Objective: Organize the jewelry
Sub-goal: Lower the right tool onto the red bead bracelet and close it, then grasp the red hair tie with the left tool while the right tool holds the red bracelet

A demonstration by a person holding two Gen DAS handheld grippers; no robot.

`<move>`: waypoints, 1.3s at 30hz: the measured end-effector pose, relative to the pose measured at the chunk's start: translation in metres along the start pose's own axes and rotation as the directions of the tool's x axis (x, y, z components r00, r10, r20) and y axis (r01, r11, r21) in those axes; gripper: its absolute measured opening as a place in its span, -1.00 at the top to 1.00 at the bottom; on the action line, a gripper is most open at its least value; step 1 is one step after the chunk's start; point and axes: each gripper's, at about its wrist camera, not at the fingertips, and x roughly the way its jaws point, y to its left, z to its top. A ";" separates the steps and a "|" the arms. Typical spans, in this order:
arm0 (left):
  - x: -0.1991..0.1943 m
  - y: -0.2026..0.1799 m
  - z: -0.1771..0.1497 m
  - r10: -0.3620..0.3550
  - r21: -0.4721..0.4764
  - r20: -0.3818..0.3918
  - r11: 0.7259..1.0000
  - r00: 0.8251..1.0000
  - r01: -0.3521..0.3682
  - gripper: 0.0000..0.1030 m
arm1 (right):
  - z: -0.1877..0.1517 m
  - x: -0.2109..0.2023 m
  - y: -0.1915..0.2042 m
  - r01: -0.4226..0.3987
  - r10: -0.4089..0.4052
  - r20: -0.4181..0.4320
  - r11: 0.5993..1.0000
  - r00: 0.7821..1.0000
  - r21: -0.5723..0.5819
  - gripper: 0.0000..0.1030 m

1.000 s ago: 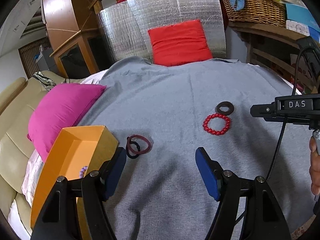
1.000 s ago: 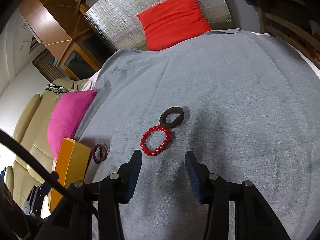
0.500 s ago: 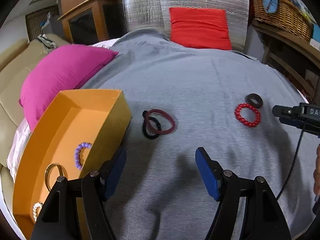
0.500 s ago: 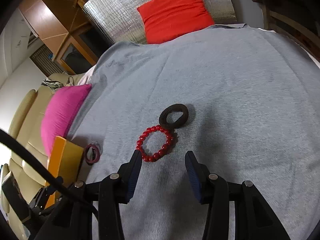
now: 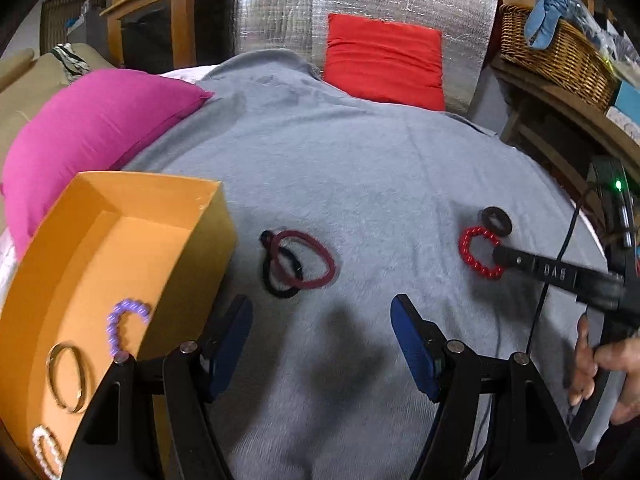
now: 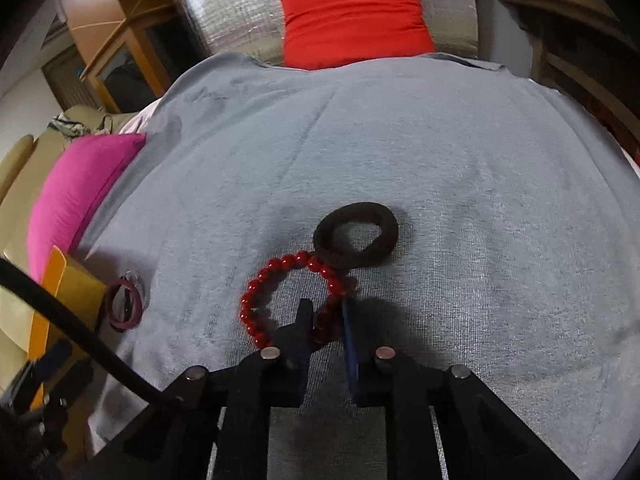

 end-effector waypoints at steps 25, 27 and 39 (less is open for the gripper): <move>0.046 -0.036 0.014 -0.292 0.056 -0.119 0.952 0.949 0.300 0.83 | -0.020 -0.034 -0.048 -0.045 0.050 -0.049 0.995 0.998 0.093 0.71; 0.039 -0.034 0.017 -0.262 0.071 -0.085 0.961 0.961 0.268 0.82 | -0.021 -0.035 -0.054 -0.045 0.052 -0.054 0.993 0.997 0.108 0.71; 0.069 -0.034 0.036 -0.078 0.057 -0.031 0.995 0.996 0.080 -0.09 | -0.024 -0.031 -0.056 -0.060 0.069 -0.058 0.989 0.996 0.135 0.72</move>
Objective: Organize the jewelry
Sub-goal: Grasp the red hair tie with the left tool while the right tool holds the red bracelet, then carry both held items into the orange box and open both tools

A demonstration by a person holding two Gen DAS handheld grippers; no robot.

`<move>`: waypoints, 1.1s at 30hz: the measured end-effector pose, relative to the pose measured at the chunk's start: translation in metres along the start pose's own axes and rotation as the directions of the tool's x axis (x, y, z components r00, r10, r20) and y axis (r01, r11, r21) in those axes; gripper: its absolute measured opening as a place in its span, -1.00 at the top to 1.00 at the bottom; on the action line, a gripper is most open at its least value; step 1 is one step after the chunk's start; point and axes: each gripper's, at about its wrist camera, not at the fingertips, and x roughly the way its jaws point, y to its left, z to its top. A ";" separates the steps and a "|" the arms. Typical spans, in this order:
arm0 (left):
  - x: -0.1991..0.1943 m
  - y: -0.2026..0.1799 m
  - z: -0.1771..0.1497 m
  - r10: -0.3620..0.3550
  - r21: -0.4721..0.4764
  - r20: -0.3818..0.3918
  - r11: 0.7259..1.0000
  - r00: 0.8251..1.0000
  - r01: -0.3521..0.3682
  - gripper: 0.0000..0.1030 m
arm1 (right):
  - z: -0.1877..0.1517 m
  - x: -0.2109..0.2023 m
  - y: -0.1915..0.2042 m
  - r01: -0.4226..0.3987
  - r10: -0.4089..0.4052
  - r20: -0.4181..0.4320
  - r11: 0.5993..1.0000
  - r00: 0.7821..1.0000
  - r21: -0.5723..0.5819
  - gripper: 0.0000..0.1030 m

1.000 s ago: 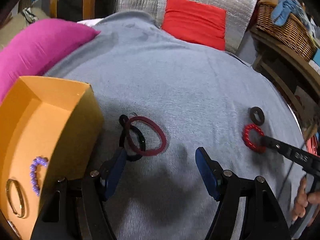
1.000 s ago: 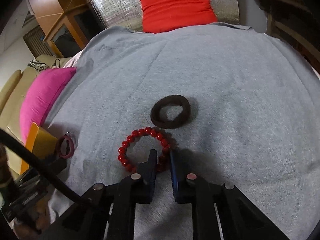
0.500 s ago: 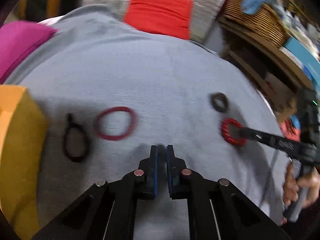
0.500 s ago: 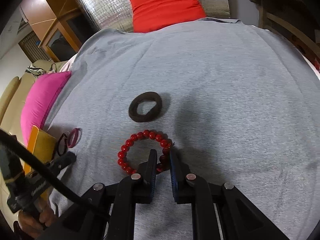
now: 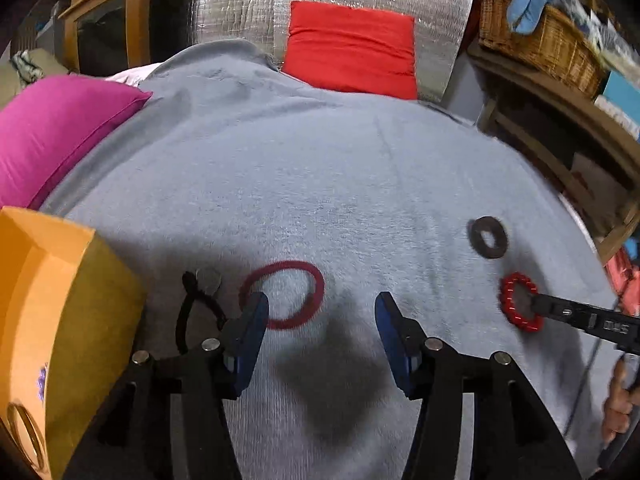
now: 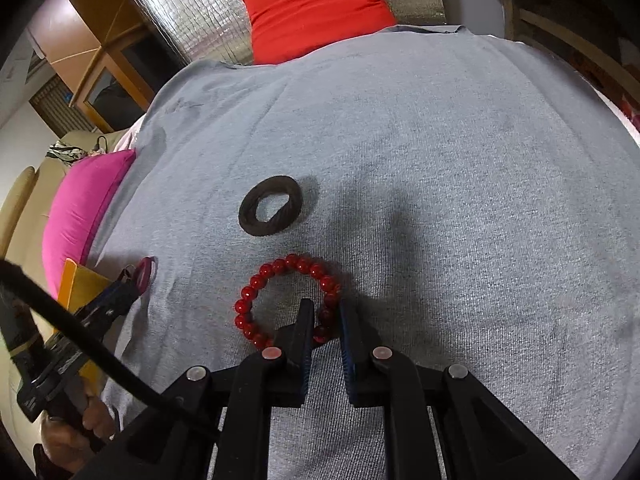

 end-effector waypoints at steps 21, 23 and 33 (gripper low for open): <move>-0.002 0.002 0.002 -0.053 -0.043 -0.045 0.998 0.998 0.051 0.90 | -0.005 -0.016 0.009 -0.067 0.070 0.064 0.997 0.996 -0.046 0.73; -0.013 0.001 0.003 -0.063 -0.042 -0.021 0.997 0.998 0.062 0.90 | -0.005 -0.023 0.012 -0.091 0.096 0.084 0.994 0.992 -0.053 0.73; -0.079 -0.001 0.003 -0.104 -0.054 0.115 0.992 0.988 0.111 0.90 | -0.007 -0.049 0.023 -0.142 0.148 0.133 0.988 0.980 -0.052 0.72</move>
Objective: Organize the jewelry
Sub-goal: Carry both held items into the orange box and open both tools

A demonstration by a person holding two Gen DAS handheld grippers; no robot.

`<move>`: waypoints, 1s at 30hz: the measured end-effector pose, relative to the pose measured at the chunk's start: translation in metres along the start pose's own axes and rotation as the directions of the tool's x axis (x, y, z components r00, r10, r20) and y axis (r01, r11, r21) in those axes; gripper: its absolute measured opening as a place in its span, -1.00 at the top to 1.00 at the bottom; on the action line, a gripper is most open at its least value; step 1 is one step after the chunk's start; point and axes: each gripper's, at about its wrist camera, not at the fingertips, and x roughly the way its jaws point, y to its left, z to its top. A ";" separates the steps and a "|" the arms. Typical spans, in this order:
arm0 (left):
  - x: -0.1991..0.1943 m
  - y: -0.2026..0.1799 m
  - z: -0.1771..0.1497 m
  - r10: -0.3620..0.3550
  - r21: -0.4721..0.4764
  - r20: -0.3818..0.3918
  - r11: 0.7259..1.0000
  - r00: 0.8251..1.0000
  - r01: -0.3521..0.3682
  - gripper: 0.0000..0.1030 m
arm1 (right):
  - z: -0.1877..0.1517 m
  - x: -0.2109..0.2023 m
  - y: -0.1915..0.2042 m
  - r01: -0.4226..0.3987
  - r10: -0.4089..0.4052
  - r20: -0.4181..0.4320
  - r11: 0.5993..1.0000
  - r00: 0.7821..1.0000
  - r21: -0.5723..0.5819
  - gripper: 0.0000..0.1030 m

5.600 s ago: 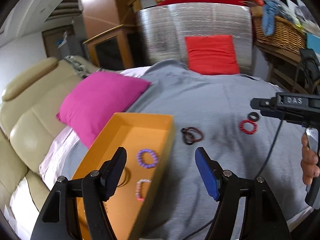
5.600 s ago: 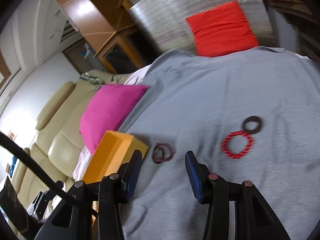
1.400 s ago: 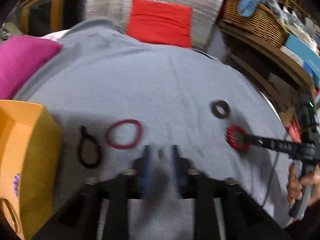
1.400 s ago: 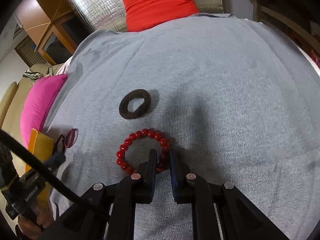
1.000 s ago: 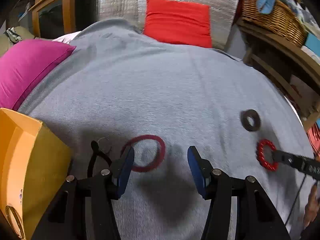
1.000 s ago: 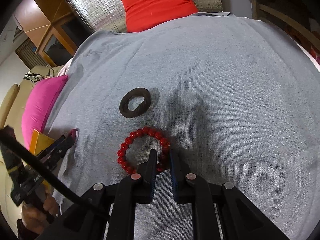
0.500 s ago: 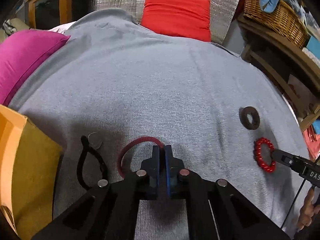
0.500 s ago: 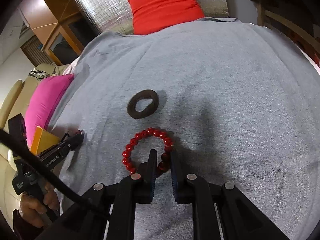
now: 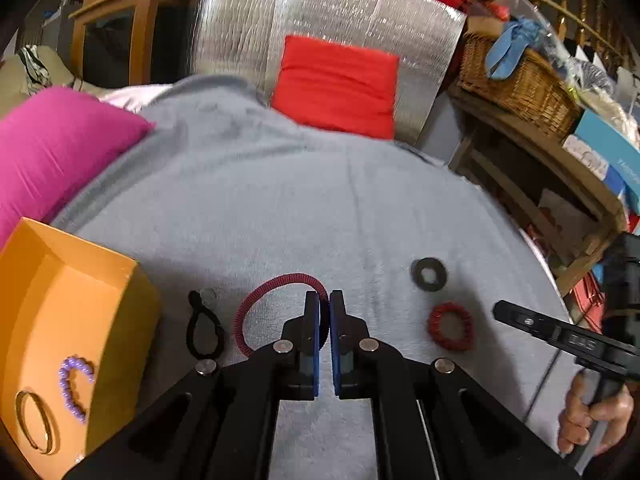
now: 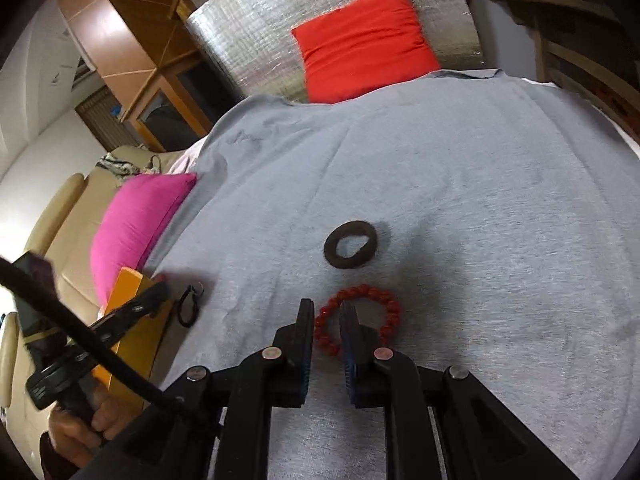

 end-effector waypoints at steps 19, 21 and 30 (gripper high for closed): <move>-0.079 0.062 0.013 0.098 -0.120 0.155 0.990 0.983 -0.079 0.90 | -0.006 0.057 0.024 0.234 -0.243 -0.043 0.959 0.969 -0.159 0.80; -0.087 0.073 0.012 0.112 -0.138 0.166 0.986 0.980 -0.090 0.90 | -0.004 0.051 0.033 0.207 -0.213 -0.022 0.965 0.977 -0.158 0.80; -0.107 0.117 0.004 0.170 -0.215 0.169 0.968 0.971 -0.132 0.90 | 0.000 0.030 0.100 -0.016 0.021 0.025 0.985 0.999 -0.173 0.80</move>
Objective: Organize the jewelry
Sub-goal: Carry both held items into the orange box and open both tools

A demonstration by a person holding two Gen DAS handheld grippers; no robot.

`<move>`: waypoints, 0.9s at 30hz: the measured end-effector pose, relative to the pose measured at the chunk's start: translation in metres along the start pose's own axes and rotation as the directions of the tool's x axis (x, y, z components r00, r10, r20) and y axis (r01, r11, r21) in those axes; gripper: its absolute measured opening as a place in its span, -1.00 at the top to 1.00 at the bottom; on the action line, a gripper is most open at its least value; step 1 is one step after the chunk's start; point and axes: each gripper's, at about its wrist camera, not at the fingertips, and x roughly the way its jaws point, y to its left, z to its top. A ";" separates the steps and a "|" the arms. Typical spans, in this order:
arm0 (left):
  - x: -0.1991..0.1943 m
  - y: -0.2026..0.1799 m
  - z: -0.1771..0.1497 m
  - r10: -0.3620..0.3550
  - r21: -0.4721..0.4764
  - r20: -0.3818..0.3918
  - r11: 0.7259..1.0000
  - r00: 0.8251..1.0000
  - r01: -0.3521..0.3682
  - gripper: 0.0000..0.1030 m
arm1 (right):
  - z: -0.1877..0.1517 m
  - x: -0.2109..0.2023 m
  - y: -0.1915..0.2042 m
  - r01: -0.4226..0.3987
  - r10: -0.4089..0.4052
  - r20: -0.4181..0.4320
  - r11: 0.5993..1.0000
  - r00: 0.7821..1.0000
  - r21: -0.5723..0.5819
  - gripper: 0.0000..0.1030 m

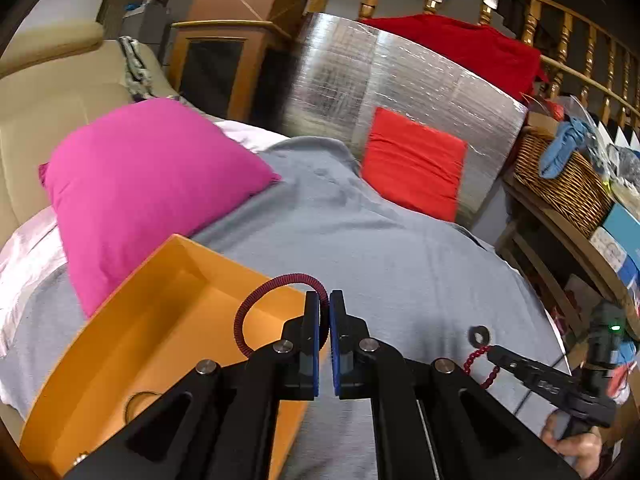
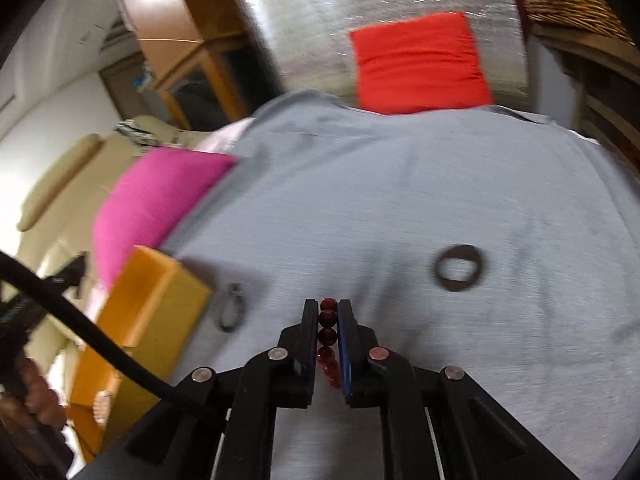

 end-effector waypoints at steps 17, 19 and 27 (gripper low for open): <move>0.035 0.082 -0.008 0.117 -0.157 -0.144 0.978 0.983 -0.140 0.90 | 0.012 0.024 0.111 -0.277 0.275 -0.051 0.961 0.960 -0.021 0.80; 0.042 0.089 -0.009 0.125 -0.169 -0.164 0.974 0.979 -0.152 0.90 | 0.017 0.037 0.128 -0.284 0.281 -0.068 0.958 0.957 -0.039 0.80; 0.076 0.108 -0.016 0.180 -0.187 -0.239 0.956 0.954 -0.227 0.90 | 0.030 0.096 0.187 -0.271 0.251 -0.159 0.956 0.955 -0.117 0.80</move>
